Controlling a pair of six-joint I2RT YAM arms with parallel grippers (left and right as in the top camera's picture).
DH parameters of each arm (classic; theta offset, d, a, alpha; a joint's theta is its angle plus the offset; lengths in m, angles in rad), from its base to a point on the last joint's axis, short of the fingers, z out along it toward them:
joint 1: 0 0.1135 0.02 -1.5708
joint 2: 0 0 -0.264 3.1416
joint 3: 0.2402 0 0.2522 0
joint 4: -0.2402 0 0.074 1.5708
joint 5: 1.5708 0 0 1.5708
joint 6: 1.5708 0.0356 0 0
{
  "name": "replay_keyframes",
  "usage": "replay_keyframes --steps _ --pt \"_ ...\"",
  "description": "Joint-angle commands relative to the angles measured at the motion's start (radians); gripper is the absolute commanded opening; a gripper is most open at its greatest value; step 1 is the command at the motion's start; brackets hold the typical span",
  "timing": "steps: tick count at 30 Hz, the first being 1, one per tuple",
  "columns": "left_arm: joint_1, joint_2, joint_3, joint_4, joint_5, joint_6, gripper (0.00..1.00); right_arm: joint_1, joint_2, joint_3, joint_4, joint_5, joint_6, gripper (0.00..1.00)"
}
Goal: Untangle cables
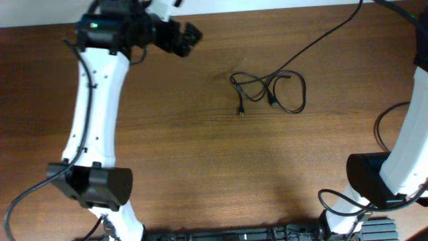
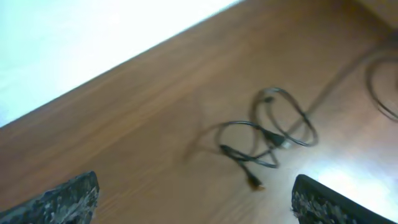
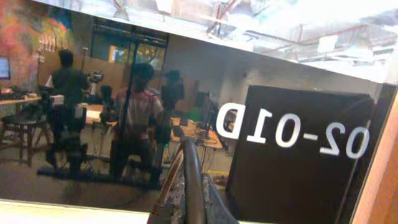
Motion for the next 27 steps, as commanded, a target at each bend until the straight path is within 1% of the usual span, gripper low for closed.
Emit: replay_keyframes --steps 1,3,6,7,8,10,12,14,15,17,18,19,20,21,22,23,25,27 --pt "-0.075 0.1 0.014 -0.011 0.061 0.019 0.99 -0.053 0.005 0.006 -0.012 0.009 0.099 0.04" --pt "-0.116 0.149 0.014 -0.032 0.06 -0.004 0.99 -0.1 0.005 0.006 -0.022 0.008 0.148 0.04" --pt "-0.156 0.203 0.014 -0.069 0.061 -0.014 1.0 -0.161 0.005 0.006 -0.054 0.009 0.168 0.04" --pt "-0.17 0.221 0.014 -0.08 0.061 -0.046 0.94 -0.19 0.005 0.006 -0.074 0.008 0.195 0.04" --pt "-0.196 0.243 0.014 -0.102 0.06 -0.103 0.99 -0.225 0.006 0.006 -0.093 0.008 0.224 0.04" --pt "-0.229 0.266 0.014 -0.12 0.06 -0.165 0.99 -0.262 0.006 0.006 -0.116 0.007 0.253 0.04" --pt "-0.264 0.282 0.014 -0.119 0.06 -0.253 0.99 -0.291 0.006 0.006 -0.129 0.005 0.261 0.04" --pt "-0.303 0.31 0.014 -0.12 0.058 -0.278 0.99 -0.309 0.006 0.006 -0.14 0.005 0.282 0.04" --pt "-0.314 0.325 0.014 -0.121 0.043 -0.289 0.99 -0.311 0.006 0.006 -0.143 0.006 0.282 0.04" --pt "-0.337 0.347 0.014 -0.152 -0.087 -0.384 0.99 -0.311 0.006 0.006 -0.15 0.006 0.282 0.04" --pt "-0.342 0.354 0.014 -0.169 -0.133 -0.414 0.99 -0.311 0.006 0.006 -0.15 0.006 0.282 0.04" --pt "-0.344 0.36 0.014 -0.19 -0.147 -0.438 1.0 -0.311 0.006 0.006 -0.149 0.006 0.282 0.04" --pt "-0.344 0.364 0.014 -0.205 -0.151 -0.463 0.96 -0.311 0.006 0.006 -0.149 0.006 0.282 0.04" --pt "-0.344 0.368 0.014 -0.209 -0.156 -0.487 0.96 -0.311 0.006 0.006 -0.149 0.005 0.282 0.04" --pt "-0.344 0.379 0.014 -0.202 -0.206 -0.553 0.96 -0.311 0.006 0.006 -0.152 0.005 0.282 0.04" --pt "-0.344 0.385 0.014 -0.193 -0.233 -0.59 0.96 -0.311 0.006 0.006 -0.153 0.005 0.282 0.04" --pt "-0.344 0.406 0.014 -0.135 -0.24 -0.665 0.94 -0.311 0.006 0.006 -0.154 0.005 0.282 0.04" --pt "-0.353 0.421 0.014 -0.106 -0.243 -0.681 0.85 -0.311 0.006 0.006 -0.156 0.005 0.282 0.04"
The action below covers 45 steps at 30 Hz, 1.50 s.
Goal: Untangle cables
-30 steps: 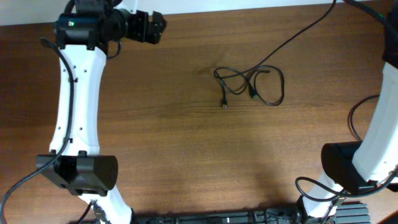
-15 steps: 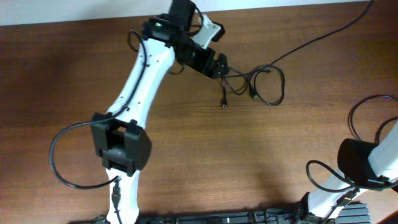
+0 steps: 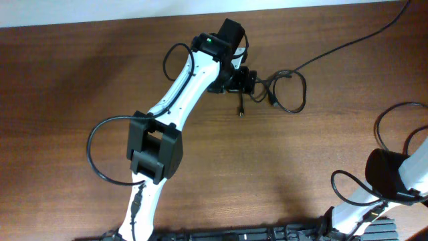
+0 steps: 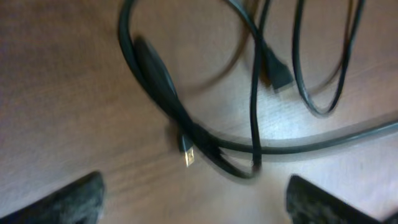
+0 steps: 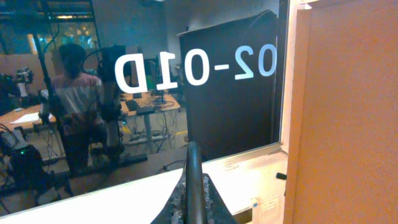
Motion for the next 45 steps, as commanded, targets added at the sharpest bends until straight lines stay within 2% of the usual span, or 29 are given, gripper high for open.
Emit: replay_keyframes --steps 1,2,4,5,6,7,11,15,20,23,28,31,34,36,41,45 --pt "-0.013 0.05 0.008 0.043 -0.05 -0.086 0.84 -0.006 0.005 0.007 0.003 0.006 0.012 0.04" --pt "-0.016 0.061 0.008 0.062 -0.048 -0.089 0.84 -0.006 0.005 0.007 0.002 0.006 0.012 0.04" --pt "-0.02 0.09 0.008 0.068 -0.048 -0.105 0.68 -0.006 0.005 0.007 0.002 0.006 0.012 0.04" --pt "-0.02 0.1 0.008 0.067 -0.043 -0.105 0.39 -0.006 0.005 0.007 0.002 0.006 0.012 0.04" --pt "-0.02 0.101 0.008 0.067 -0.041 -0.104 0.17 -0.006 0.005 0.007 0.002 0.006 0.012 0.04" --pt "-0.015 0.099 0.01 0.067 -0.037 -0.104 0.0 -0.006 0.005 0.007 0.002 0.006 0.011 0.04" --pt "0.052 0.097 0.014 0.045 -0.037 -0.104 0.0 -0.037 0.005 0.007 0.019 0.013 0.001 0.04" --pt "0.191 0.097 0.014 0.02 -0.037 -0.105 0.0 -0.175 0.005 0.007 0.063 0.012 0.01 0.04" --pt "0.402 0.097 0.014 0.024 -0.064 -0.104 0.0 -0.399 0.005 0.007 0.069 -0.057 0.195 0.04" --pt "0.513 0.097 0.014 0.024 -0.072 -0.104 0.0 -0.479 0.005 0.007 0.063 -0.105 0.215 0.04" --pt "0.609 0.097 0.014 0.029 -0.095 -0.105 0.0 -0.542 0.005 0.007 0.065 -0.095 0.215 0.04" --pt "0.626 0.097 0.014 0.03 -0.228 -0.105 0.0 -0.576 0.005 0.007 0.076 -0.094 0.215 0.04" --pt "0.618 0.097 0.014 0.031 -0.169 -0.1 0.0 -0.574 0.012 0.007 0.071 -0.098 0.214 0.04" --pt "0.598 0.097 0.014 0.031 -0.129 -0.049 0.0 -0.574 0.031 0.005 0.062 -0.132 0.214 0.04" --pt "0.52 0.097 0.014 0.035 -0.123 0.013 0.0 -0.564 0.094 -0.01 -0.048 -0.252 0.204 0.04" --pt "0.478 0.097 0.014 0.057 -0.122 0.013 0.0 -0.479 0.12 -0.04 -0.164 -0.254 0.016 0.04"
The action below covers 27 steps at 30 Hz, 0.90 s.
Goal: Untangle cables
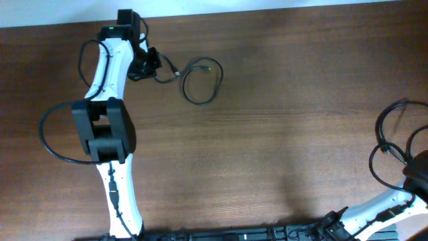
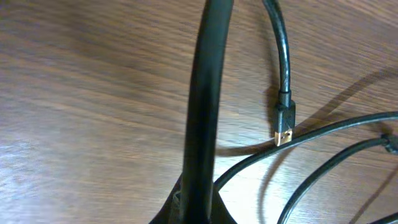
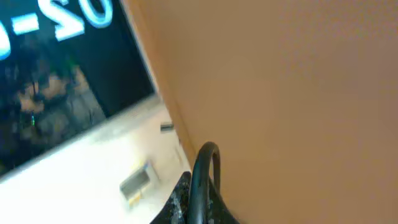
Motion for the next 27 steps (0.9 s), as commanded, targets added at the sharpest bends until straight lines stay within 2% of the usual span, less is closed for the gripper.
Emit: replay_keyframes --steps 1,4,9,12,13,15,16,17,20,21,24,27 --pt "-0.027 0.003 0.014 0.015 0.012 0.019 0.0 0.089 0.008 -0.049 -0.052 -0.024 -0.144 0.04" --pt "-0.034 0.003 0.014 0.014 0.021 0.02 0.0 0.15 0.008 -0.153 -0.063 -0.025 -0.145 0.04" --pt "-0.041 0.003 0.014 0.014 0.096 0.085 0.0 0.231 0.008 -0.481 -0.056 -0.024 -0.144 0.04" --pt "-0.041 0.003 0.014 0.015 0.098 0.085 0.0 0.241 0.008 -0.669 -0.018 -0.018 -0.143 0.04" --pt "-0.041 0.003 0.014 0.014 0.099 0.084 0.0 0.242 0.008 -0.72 0.0 -0.014 -0.144 0.12" --pt "-0.041 0.003 0.014 0.014 0.099 0.085 0.0 0.242 0.008 -0.818 0.029 -0.013 -0.144 0.41" --pt "-0.041 0.003 0.014 0.015 0.101 0.097 0.0 0.242 0.008 -0.847 0.031 -0.013 -0.144 0.68" --pt "-0.042 0.003 0.014 0.019 0.162 0.177 0.0 0.242 0.008 -0.865 0.027 -0.014 -0.144 0.99" --pt "-0.043 0.003 0.018 0.029 0.291 0.279 0.0 0.243 0.006 -0.866 0.009 -0.051 -0.154 0.99" --pt "-0.043 0.003 0.023 0.029 0.313 0.294 0.0 0.243 0.006 -0.866 -0.004 -0.119 -0.212 0.99" --pt "-0.061 0.003 0.091 0.013 0.488 0.43 0.0 0.256 0.006 -0.866 -0.085 -0.521 -0.499 0.99" --pt "-0.11 0.003 0.244 -0.058 0.487 0.491 0.0 0.327 0.005 -0.866 -0.151 -0.657 -0.661 0.99"
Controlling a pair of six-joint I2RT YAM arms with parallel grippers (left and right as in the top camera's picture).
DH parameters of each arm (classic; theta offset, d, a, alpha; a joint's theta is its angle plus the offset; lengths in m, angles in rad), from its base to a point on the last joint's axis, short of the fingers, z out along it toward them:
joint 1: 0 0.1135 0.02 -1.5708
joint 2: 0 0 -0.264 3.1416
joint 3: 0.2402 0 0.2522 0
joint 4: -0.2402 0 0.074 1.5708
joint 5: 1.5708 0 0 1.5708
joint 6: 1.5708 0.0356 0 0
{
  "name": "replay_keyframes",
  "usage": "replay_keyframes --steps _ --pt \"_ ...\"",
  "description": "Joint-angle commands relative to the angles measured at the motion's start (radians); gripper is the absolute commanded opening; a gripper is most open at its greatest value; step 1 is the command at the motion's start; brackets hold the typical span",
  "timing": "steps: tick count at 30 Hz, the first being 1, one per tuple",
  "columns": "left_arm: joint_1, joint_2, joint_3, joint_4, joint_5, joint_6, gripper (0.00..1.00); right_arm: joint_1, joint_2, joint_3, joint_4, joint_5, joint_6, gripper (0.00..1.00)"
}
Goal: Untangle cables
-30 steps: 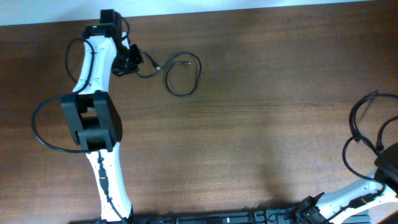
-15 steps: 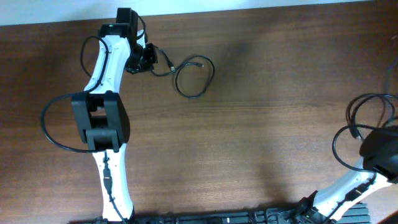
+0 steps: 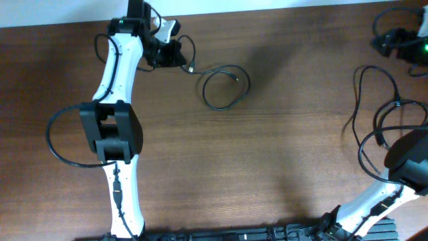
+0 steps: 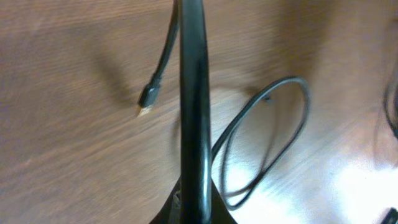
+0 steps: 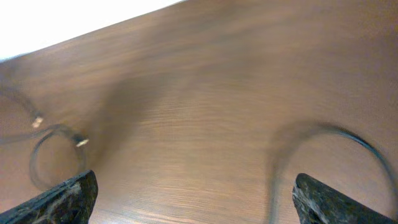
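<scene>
A short black cable (image 3: pixel 226 86) lies curled in one loop on the wooden table, left of centre at the back. My left gripper (image 3: pixel 174 53) is shut on one end of it. The left wrist view shows that strand (image 4: pixel 193 93) running straight up from the jaws, with the gold-tipped plug (image 4: pixel 144 111) and the loop (image 4: pixel 267 143) on the table beyond. My right gripper (image 5: pixel 194 199) is open at the table's back right corner (image 3: pixel 396 41), with nothing between its fingers. A blurred dark cable (image 5: pixel 311 140) arcs near its right finger. The short cable's loop (image 5: pixel 56 163) shows far to its left.
Thin black cables (image 3: pixel 366 114) hang in loops along the right side by the right arm's base (image 3: pixel 406 161). The white left arm (image 3: pixel 110 80) stretches up the left side from its base (image 3: pixel 110 134). The table's back edge (image 3: pixel 267 10) lies close behind both grippers.
My left gripper has shifted right and slightly back, still shut on the short cable, and the loop lies further right. My right gripper, then shut on a cable, is now open facing the table.
First the cables lay tangled mid-table, one running off to the back right; my left gripper was open at back left, my right shut on a cable. Then the left was open at the tangle. Later it held the short cable at far left, the long one gone.
</scene>
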Motion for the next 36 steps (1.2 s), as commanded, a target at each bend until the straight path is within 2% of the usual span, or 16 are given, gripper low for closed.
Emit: replay_keyframes --steps 1,4,9,12,15,19,20,21,22,23,26,27,28,29,33,36 --pt "-0.071 0.003 0.22 -0.053 0.069 0.09 0.0 0.103 -0.015 -0.003 -0.035 -0.154 -0.197 0.99" --pt "-0.115 0.003 0.372 -0.06 0.07 0.09 0.0 0.225 -0.026 -0.003 -0.079 -0.167 -0.359 0.99" --pt "-0.196 0.003 0.603 -0.049 0.074 0.076 0.0 0.467 -0.029 -0.003 -0.1 -0.348 -0.616 0.99" --pt "-0.214 0.003 0.623 -0.037 0.125 0.06 0.0 0.523 -0.029 -0.003 -0.074 -0.348 -0.618 0.99" --pt "-0.232 0.003 0.644 -0.019 0.299 0.06 0.0 0.591 -0.029 -0.003 0.005 -0.341 -0.617 0.99" --pt "-0.246 0.003 0.644 -0.021 0.405 0.06 0.0 0.605 -0.029 -0.003 0.074 -0.332 -0.605 1.0" --pt "-0.246 0.003 0.644 -0.019 0.425 0.06 0.0 0.605 -0.029 -0.003 0.076 -0.332 -0.602 0.95" --pt "-0.246 0.003 0.644 -0.018 0.444 0.06 0.0 0.605 -0.029 -0.003 0.076 -0.332 -0.601 0.82" --pt "-0.246 0.003 0.644 -0.018 0.452 0.06 0.0 0.605 -0.029 -0.003 0.076 -0.33 -0.594 0.52" --pt "-0.246 0.003 0.644 -0.017 0.451 0.06 0.0 0.605 -0.029 -0.003 0.076 -0.311 -0.586 0.08" --pt "-0.244 0.003 0.644 -0.013 0.358 0.057 0.01 0.604 -0.029 -0.002 0.078 -0.283 -0.553 0.04" --pt "-0.244 0.003 0.643 -0.013 0.326 0.043 0.22 0.601 -0.03 -0.002 0.084 -0.283 -0.552 0.04" --pt "-0.244 0.003 0.643 -0.016 0.283 0.02 0.67 0.59 -0.031 0.0 0.108 -0.279 -0.516 0.04" --pt "-0.244 0.003 0.643 -0.031 0.203 0.01 0.99 0.563 -0.031 0.004 0.18 -0.252 -0.397 0.04" --pt "-0.244 0.003 0.643 -0.099 0.086 0.011 0.99 0.447 -0.033 0.004 0.433 -0.129 0.037 0.04" --pt "-0.244 0.003 0.643 -0.148 0.034 0.015 0.99 0.338 -0.041 0.004 0.61 -0.13 0.253 0.04"
